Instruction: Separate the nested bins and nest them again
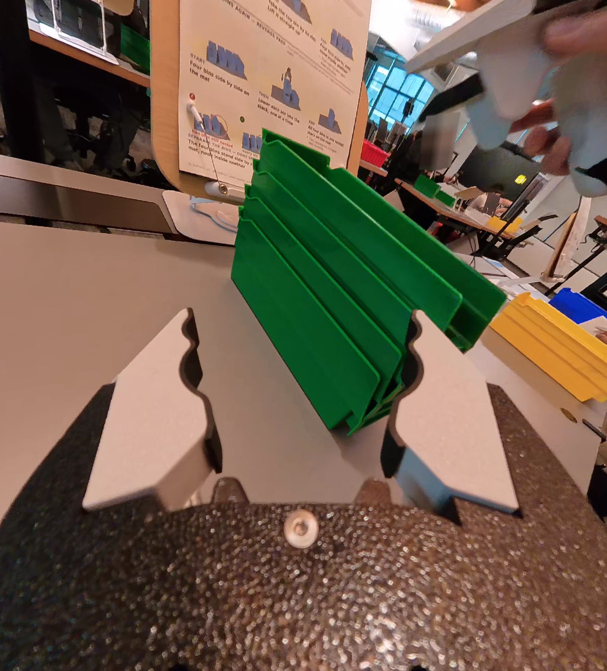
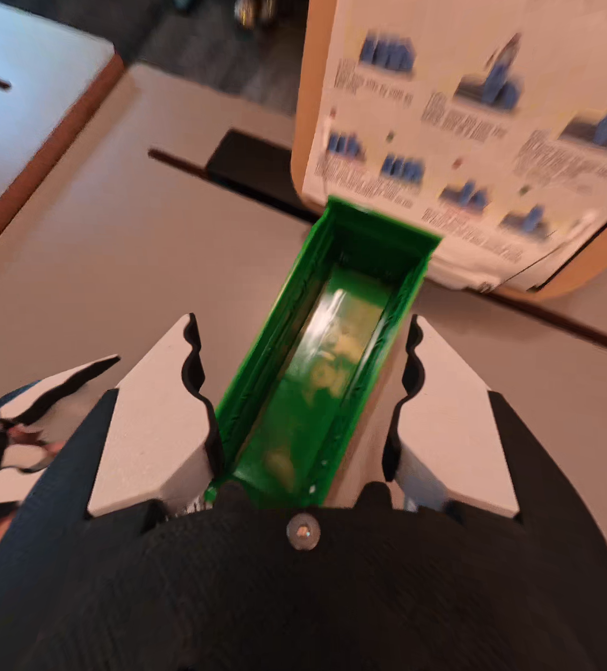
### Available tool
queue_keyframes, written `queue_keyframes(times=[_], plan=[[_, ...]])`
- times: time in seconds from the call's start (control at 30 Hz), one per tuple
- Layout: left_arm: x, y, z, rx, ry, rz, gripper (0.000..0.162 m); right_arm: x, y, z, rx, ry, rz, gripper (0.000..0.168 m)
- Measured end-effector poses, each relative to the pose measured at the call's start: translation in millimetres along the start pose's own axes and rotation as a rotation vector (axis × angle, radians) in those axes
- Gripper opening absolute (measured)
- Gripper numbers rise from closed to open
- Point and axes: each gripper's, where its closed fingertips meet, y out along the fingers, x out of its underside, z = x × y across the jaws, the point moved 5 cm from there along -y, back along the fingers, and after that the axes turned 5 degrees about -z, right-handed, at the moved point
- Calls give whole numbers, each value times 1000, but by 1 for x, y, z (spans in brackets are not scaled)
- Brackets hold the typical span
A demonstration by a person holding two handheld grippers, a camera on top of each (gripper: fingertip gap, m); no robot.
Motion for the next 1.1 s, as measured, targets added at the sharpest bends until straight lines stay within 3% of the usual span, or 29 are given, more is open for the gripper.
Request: queue_keyframes(times=[0.1,0.2,0.37,0.5,0.63,0.9,1.1], plan=[[5,5,-2,-8,13,-29,112,1,-22,29,94,-89,223,113],[10,12,-4,-9,12,-57,113,32,-32,64,177,-140,391,112],[20,23,-3,-16,23,-109,114,130,-26,108,154,-78,452,106],[31,32,7,35,-3,-165,115,208,-42,132,169,29,602,106],[19,24,24,91,-28,-105,114,258,-55,148,173,75,713,103],[-10,5,35,-74,27,-146,114,266,-59,148,227,-94,779,113],[-41,8,50,-208,170,-246,114,268,-41,139,89,-87,796,122]])
